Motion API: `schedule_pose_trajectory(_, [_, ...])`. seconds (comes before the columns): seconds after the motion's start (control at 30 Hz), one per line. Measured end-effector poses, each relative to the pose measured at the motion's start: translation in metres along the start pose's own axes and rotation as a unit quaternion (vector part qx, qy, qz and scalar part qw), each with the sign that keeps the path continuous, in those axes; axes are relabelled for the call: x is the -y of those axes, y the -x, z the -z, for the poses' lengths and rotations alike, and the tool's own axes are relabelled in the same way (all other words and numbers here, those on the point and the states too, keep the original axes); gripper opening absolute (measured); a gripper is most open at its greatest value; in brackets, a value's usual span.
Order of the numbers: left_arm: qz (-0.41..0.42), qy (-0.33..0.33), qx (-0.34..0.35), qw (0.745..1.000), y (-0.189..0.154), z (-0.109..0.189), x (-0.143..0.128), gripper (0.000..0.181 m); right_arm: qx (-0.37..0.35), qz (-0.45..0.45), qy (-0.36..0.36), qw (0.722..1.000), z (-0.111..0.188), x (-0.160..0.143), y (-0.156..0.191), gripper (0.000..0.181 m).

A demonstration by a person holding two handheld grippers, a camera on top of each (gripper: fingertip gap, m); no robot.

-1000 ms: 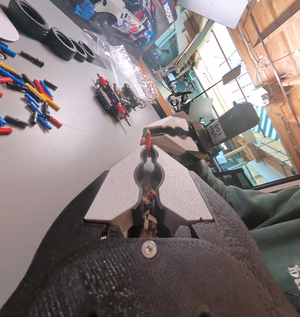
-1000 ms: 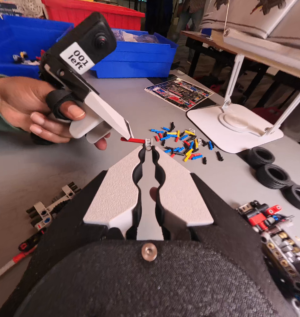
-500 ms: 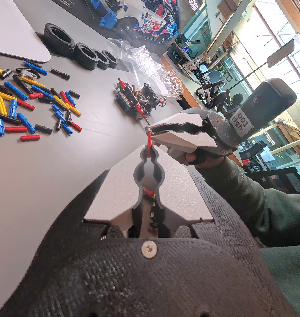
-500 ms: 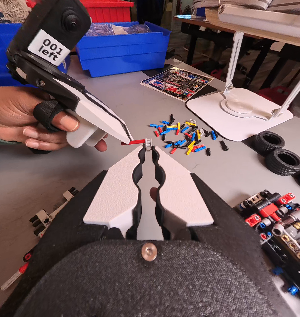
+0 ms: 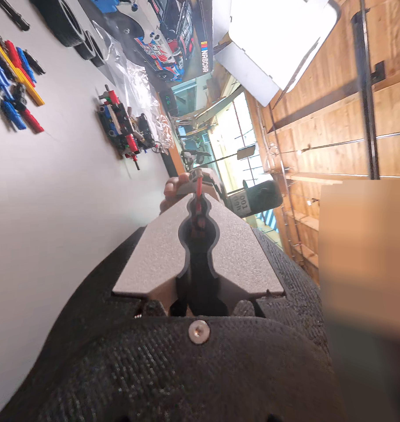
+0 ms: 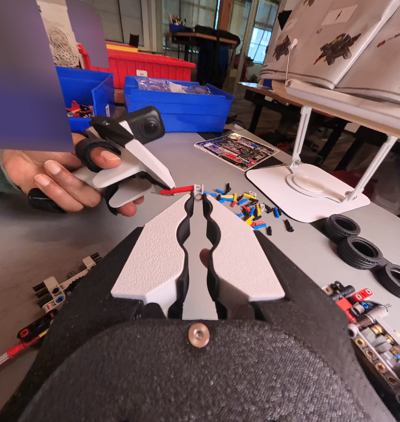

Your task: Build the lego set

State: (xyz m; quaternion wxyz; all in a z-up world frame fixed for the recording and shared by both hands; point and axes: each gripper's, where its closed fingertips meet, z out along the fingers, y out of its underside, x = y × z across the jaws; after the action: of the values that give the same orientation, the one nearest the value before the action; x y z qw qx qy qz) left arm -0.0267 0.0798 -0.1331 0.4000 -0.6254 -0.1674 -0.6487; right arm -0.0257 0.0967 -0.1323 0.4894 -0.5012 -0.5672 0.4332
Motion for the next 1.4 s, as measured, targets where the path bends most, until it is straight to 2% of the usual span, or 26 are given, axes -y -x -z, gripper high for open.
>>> schedule_pose_trajectory(0.23, [0.047,-0.013,-0.05,0.998,-0.015,-0.005,-0.003,0.0,0.029,-0.002,-0.052,0.998,0.009,0.014,0.003,0.006])
schedule_pose_trajectory(0.57, [0.055,-0.032,-0.065,0.996,-0.018,-0.003,0.001,0.0,-0.038,0.175,-0.043,0.983,0.008,0.019,0.004,0.006])
schedule_pose_trajectory(0.8, [0.043,-0.036,-0.07,0.996,-0.021,0.0,0.004,0.0,-0.055,0.21,-0.047,0.975,0.008,0.026,0.009,0.005])
schedule_pose_trajectory(0.83, [0.042,-0.039,-0.067,0.996,-0.02,0.001,0.005,0.0,-0.052,0.22,-0.042,0.973,0.007,0.024,0.011,0.006])
schedule_pose_trajectory(0.87, [0.04,-0.04,-0.065,0.996,-0.02,0.0,0.006,0.0,0.019,0.238,-0.027,0.971,0.004,0.015,0.034,0.006])
schedule_pose_trajectory(0.9, [0.032,-0.026,-0.064,0.997,-0.021,-0.004,0.002,0.0,0.051,0.244,-0.01,0.969,-0.006,0.005,0.056,0.006])
schedule_pose_trajectory(0.93, [0.022,-0.011,-0.065,0.998,-0.023,-0.008,-0.003,0.0,0.021,0.277,-0.029,0.96,-0.012,0.011,0.063,0.006])
schedule_pose_trajectory(0.97, [0.01,-0.014,-0.068,0.998,-0.026,-0.009,-0.002,0.0,-0.003,0.29,-0.015,0.957,-0.015,0.016,0.059,0.006])
schedule_pose_trajectory(1.03, [-0.034,-0.035,-0.052,0.997,-0.029,-0.002,0.009,0.0,-0.012,0.253,-0.031,0.967,-0.01,0.029,0.045,0.006])
schedule_pose_trajectory(1.13, [-0.084,-0.079,-0.056,0.992,-0.038,0.017,0.034,0.0,-0.02,0.23,-0.032,0.973,-0.002,0.026,0.033,0.006])
schedule_pose_trajectory(1.23, [-0.154,-0.071,-0.019,0.985,-0.034,0.023,0.038,0.001,-0.037,0.203,-0.022,0.978,-0.002,0.021,0.023,0.005])
schedule_pose_trajectory(1.3, [-0.171,-0.064,-0.03,0.983,-0.042,0.027,0.04,0.0,-0.035,0.188,-0.012,0.981,-0.002,0.016,0.019,0.005])
schedule_pose_trajectory(1.4, [-0.249,-0.027,0.004,0.968,-0.039,0.028,0.034,0.006,-0.03,0.182,0.011,0.983,-0.003,0.006,0.016,0.006])
